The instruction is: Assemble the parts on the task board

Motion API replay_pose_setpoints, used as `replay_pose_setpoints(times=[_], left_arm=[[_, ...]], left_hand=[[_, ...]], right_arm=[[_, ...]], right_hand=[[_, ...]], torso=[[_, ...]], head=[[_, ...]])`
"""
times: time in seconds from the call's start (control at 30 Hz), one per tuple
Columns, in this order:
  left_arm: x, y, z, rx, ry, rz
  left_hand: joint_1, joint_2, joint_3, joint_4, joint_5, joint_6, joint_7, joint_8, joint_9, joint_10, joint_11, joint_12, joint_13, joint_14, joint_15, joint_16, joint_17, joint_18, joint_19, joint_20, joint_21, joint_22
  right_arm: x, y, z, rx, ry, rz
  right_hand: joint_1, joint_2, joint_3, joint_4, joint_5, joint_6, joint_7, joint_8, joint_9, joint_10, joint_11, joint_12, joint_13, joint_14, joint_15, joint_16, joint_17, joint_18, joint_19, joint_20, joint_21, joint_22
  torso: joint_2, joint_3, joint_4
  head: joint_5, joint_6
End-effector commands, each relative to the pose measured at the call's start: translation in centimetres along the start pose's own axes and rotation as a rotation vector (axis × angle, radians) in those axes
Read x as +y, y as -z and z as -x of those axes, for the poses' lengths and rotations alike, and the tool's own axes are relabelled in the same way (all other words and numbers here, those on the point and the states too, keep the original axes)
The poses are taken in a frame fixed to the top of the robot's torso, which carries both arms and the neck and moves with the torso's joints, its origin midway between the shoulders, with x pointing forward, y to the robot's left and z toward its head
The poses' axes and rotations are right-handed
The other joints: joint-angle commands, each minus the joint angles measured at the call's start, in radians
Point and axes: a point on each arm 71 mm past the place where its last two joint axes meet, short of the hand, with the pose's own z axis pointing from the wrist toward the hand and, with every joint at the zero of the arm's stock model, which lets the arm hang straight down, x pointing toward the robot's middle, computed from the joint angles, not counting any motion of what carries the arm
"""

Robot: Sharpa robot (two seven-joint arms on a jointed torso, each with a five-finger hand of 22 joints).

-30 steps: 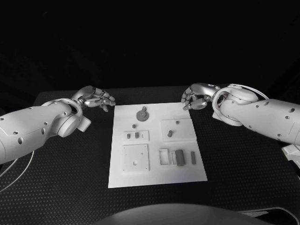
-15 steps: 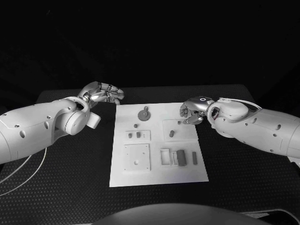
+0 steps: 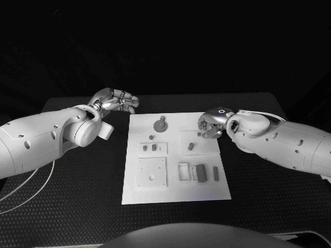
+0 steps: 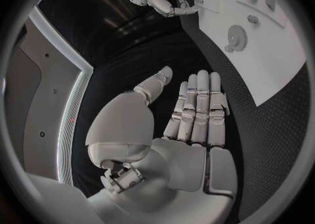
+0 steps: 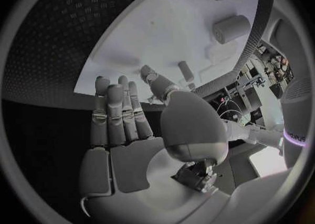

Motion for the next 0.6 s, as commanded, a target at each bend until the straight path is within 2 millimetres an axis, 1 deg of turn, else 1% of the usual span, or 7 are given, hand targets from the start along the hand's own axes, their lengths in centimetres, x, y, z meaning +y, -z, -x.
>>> replay_pose_setpoints(times=[0.03, 0.2, 0.3, 0.37, 0.4, 0.47, 0.6], left_arm=[[-0.3, -0.1, -0.2, 0.004, 0.017, -0.018], [-0.4, -0.1, -0.1, -0.003, 0.015, -0.018], [-0.5, -0.1, -0.1, -0.004, 0.016, -0.018], [-0.5, -0.1, -0.1, -0.004, 0.016, -0.018], [-0.5, -0.1, -0.1, -0.004, 0.016, -0.018], [-0.5, -0.1, -0.1, -0.004, 0.016, -0.018], [-0.5, -0.2, -0.2, -0.002, 0.017, -0.018]], left_hand=[[-0.007, 0.005, -0.009, 0.0, 0.004, -0.005, 0.004, 0.002, -0.002, -0.007, -0.001, -0.002, -0.001, 0.006, 0.005, -0.004, 0.001, -0.007, -0.005, 0.001, -0.001, -0.002], [-0.007, 0.004, -0.01, 0.0, 0.004, -0.008, 0.008, 0.001, -0.003, -0.01, 0.0, -0.003, -0.003, 0.007, 0.005, -0.008, 0.003, -0.007, -0.005, 0.002, -0.001, -0.006], [-0.007, 0.004, -0.011, 0.0, 0.004, -0.008, 0.008, 0.002, -0.003, -0.011, 0.001, -0.002, -0.003, 0.008, 0.006, -0.01, 0.003, -0.006, -0.005, 0.002, -0.001, -0.007], [-0.007, 0.004, -0.011, 0.0, 0.004, -0.008, 0.008, 0.002, -0.003, -0.011, 0.001, -0.002, -0.003, 0.008, 0.006, -0.01, 0.003, -0.006, -0.005, 0.002, -0.001, -0.008], [-0.007, 0.004, -0.011, 0.0, 0.004, -0.008, 0.008, 0.002, -0.003, -0.011, 0.001, -0.002, -0.003, 0.008, 0.006, -0.011, 0.003, -0.006, -0.005, 0.002, -0.001, -0.008], [-0.007, 0.004, -0.011, 0.0, 0.004, -0.008, 0.008, 0.002, -0.003, -0.011, 0.001, -0.002, -0.003, 0.008, 0.006, -0.011, 0.004, -0.006, -0.005, 0.002, -0.001, -0.008], [-0.007, 0.004, -0.011, 0.0, 0.004, -0.008, 0.008, 0.002, -0.003, -0.012, 0.001, -0.002, -0.003, 0.008, 0.006, -0.012, 0.004, -0.006, -0.005, 0.002, -0.001, -0.009]], right_arm=[[0.3, -0.2, -0.2, 0.011, 0.021, 0.01], [1.1, -0.4, -0.7, 0.013, 0.008, 0.027], [1.3, -0.5, -1.0, 0.015, 0.007, 0.032], [1.4, -0.6, -1.1, 0.015, 0.007, 0.034], [1.5, -0.6, -1.1, 0.016, 0.007, 0.036], [1.6, -0.6, -1.1, 0.019, 0.007, 0.04], [1.7, -0.7, -1.3, 0.028, 0.011, 0.041]], right_hand=[[-0.001, -0.007, -0.006, 0.0, 0.002, 0.003, 0.002, -0.004, -0.001, 0.009, 0.003, -0.006, -0.002, 0.007, 0.002, -0.007, 0.001, 0.007, 0.004, 0.0, -0.006, -0.001], [-0.002, -0.001, -0.006, 0.001, 0.002, 0.006, 0.001, -0.003, -0.003, 0.016, 0.002, -0.012, -0.004, 0.007, 0.001, -0.009, 0.002, 0.007, 0.004, 0.0, -0.008, -0.001], [0.001, 0.009, -0.005, 0.0, 0.002, 0.009, -0.001, -0.001, -0.004, 0.023, 0.001, -0.017, -0.006, 0.007, 0.0, -0.01, 0.004, 0.007, 0.004, 0.0, -0.01, -0.001], [0.001, 0.012, -0.005, 0.0, 0.002, 0.01, -0.001, 0.0, -0.005, 0.026, 0.001, -0.019, -0.006, 0.007, 0.0, -0.011, 0.004, 0.007, 0.004, 0.0, -0.01, 0.0], [0.002, 0.015, -0.005, -0.001, 0.002, 0.012, -0.002, 0.0, -0.005, 0.029, 0.0, -0.021, -0.007, 0.007, -0.001, -0.011, 0.005, 0.007, 0.004, 0.0, -0.011, 0.0], [0.003, 0.022, -0.005, -0.001, 0.002, 0.018, -0.004, 0.004, -0.005, 0.039, -0.002, -0.022, -0.007, 0.008, -0.003, -0.012, 0.006, 0.007, 0.004, 0.0, -0.012, 0.001], [0.008, 0.034, -0.004, -0.001, 0.002, 0.024, -0.007, 0.007, -0.006, 0.05, -0.005, -0.026, -0.007, 0.008, -0.006, -0.013, 0.008, 0.007, 0.004, 0.0, -0.013, 0.002]], torso=[[0.001, -0.0005, -0.0011], [0.0, -0.0013, -0.0012], [0.001, -0.0012, -0.0003], [0.0, -0.0004, -0.0005], [0.0, -0.0008, 0.0002], [0.0, -0.0005, 0.0002], [0.0, -0.0011, -0.0001]], head=[[0.008, -0.003], [0.016, -0.008], [0.016, -0.011], [0.017, -0.012], [0.018, -0.012], [0.02, -0.013], [0.028, -0.015]])
